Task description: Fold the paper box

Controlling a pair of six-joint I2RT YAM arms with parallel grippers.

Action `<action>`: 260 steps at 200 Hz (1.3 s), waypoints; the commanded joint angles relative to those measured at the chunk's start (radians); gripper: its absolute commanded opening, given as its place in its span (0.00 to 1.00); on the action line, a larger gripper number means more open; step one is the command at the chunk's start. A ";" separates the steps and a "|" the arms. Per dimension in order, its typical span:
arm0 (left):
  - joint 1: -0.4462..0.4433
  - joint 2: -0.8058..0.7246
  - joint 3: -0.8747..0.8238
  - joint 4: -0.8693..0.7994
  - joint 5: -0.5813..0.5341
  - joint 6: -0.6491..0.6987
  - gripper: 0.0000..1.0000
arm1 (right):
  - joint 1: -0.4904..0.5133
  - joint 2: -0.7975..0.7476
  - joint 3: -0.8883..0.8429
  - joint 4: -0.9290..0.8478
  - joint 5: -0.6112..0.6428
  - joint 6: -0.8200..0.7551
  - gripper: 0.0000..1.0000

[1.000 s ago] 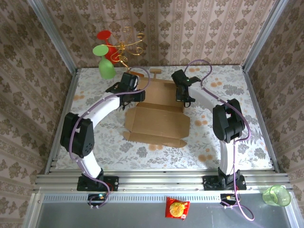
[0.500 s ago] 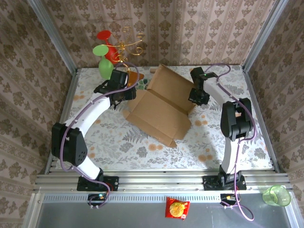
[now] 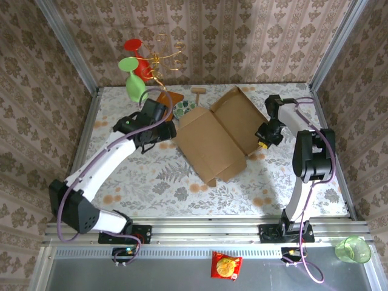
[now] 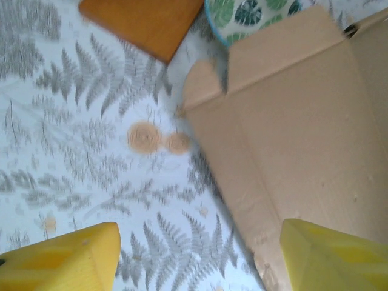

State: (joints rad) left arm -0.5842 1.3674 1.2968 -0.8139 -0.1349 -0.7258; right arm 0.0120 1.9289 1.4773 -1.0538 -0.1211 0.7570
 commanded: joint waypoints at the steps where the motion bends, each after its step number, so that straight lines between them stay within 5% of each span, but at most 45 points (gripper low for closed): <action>1: -0.008 -0.079 -0.114 0.051 0.116 -0.092 0.83 | -0.009 0.017 -0.054 -0.018 -0.056 0.023 0.00; 69: 0.009 -0.035 -0.459 0.705 0.308 -0.112 0.87 | -0.034 0.024 -0.089 -0.022 -0.111 -0.008 0.00; 147: 0.008 0.158 -0.493 0.873 0.329 -0.148 0.78 | -0.048 0.006 -0.135 0.000 -0.136 -0.007 0.00; 187: -0.017 0.186 -0.480 0.935 0.305 -0.170 0.63 | -0.049 0.004 -0.141 0.000 -0.131 -0.002 0.00; 224: -0.046 0.191 -0.421 0.851 0.257 -0.154 0.39 | -0.049 -0.007 -0.153 -0.006 -0.108 0.016 0.00; 260: -0.083 0.186 -0.307 0.620 0.162 -0.120 0.03 | -0.046 -0.059 -0.208 0.012 -0.084 0.105 0.00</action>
State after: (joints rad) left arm -0.6353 1.5574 0.8982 -0.0143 0.1108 -0.8795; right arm -0.0402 1.9026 1.3315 -1.0447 -0.3153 0.7898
